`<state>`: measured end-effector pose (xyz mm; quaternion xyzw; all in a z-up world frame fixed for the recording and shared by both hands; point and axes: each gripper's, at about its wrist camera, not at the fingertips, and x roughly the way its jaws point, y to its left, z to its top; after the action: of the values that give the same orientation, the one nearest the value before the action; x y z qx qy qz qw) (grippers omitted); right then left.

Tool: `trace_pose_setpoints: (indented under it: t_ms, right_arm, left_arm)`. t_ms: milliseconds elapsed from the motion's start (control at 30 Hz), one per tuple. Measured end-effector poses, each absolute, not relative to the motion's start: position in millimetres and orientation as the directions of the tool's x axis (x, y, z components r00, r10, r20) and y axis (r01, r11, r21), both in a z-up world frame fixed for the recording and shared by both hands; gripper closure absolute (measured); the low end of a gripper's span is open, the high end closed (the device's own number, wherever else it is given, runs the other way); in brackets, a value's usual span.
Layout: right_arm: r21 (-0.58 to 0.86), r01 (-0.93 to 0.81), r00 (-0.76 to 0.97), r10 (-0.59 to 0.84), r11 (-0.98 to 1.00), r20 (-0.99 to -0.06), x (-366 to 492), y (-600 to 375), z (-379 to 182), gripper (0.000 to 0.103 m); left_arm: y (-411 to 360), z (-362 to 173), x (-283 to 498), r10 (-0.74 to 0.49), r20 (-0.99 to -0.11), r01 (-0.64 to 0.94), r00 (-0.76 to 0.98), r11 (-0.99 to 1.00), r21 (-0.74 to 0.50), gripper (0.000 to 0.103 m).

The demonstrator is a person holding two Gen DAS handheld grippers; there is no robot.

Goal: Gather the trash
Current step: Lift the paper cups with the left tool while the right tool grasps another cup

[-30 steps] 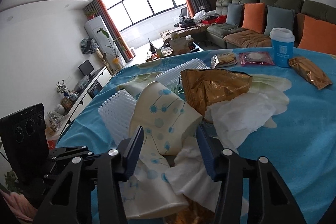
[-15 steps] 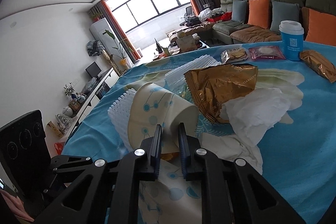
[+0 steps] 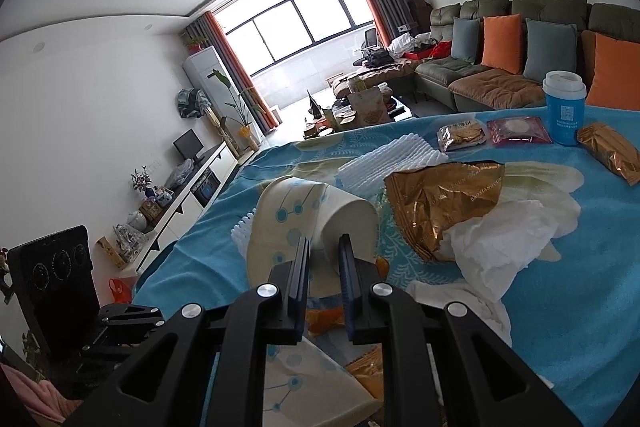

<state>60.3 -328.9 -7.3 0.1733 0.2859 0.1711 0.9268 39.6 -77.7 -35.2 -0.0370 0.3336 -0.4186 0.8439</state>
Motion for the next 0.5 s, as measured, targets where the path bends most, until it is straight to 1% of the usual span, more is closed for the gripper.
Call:
trace_pose_setpoints:
  t_ms: [133,267,333,367,400,433,500]
  right_arm:
    - [0.404,-0.244,0.779,0.426,0.882,-0.46,64,-319,0,0.09]
    - [0.417,-0.251,0.771,0.44,0.874,-0.46,70,-314,-2,0.09]
    - [0.427,-0.246,0.766,0.444,0.87,-0.464,70,-313,-5,0.09]
    - [0.431,-0.244,0.763,0.447,0.868,-0.468,70,-312,-7,0.09]
    - [0.434,-0.243,0.76,0.448,0.868,-0.471,70,-312,-8,0.09]
    - [0.433,-0.241,0.759,0.447,0.868,-0.474,69,-312,-10,0.09]
    - [0.431,-0.237,0.758,0.443,0.871,-0.478,67,-313,-11,0.09]
  left_arm:
    - [-48,-27,38,-0.701,-0.519,0.646,0.488,0.69,-0.325,0.102]
    - [-34,-31,38,-0.717,-0.52,0.645,0.464,0.676,-0.356,0.101]
    - [-39,-30,35,-0.733,-0.518,0.671,0.441,0.653,-0.351,0.084]
    - [-43,-29,34,-0.739,-0.517,0.684,0.432,0.642,-0.346,0.08]
    - [-48,-29,35,-0.749,-0.515,0.7,0.417,0.626,-0.342,0.071]
    - [-56,-29,37,-0.762,-0.512,0.721,0.397,0.604,-0.34,0.064]
    - [-70,-32,36,-0.765,-0.528,0.743,0.369,0.584,-0.326,0.064]
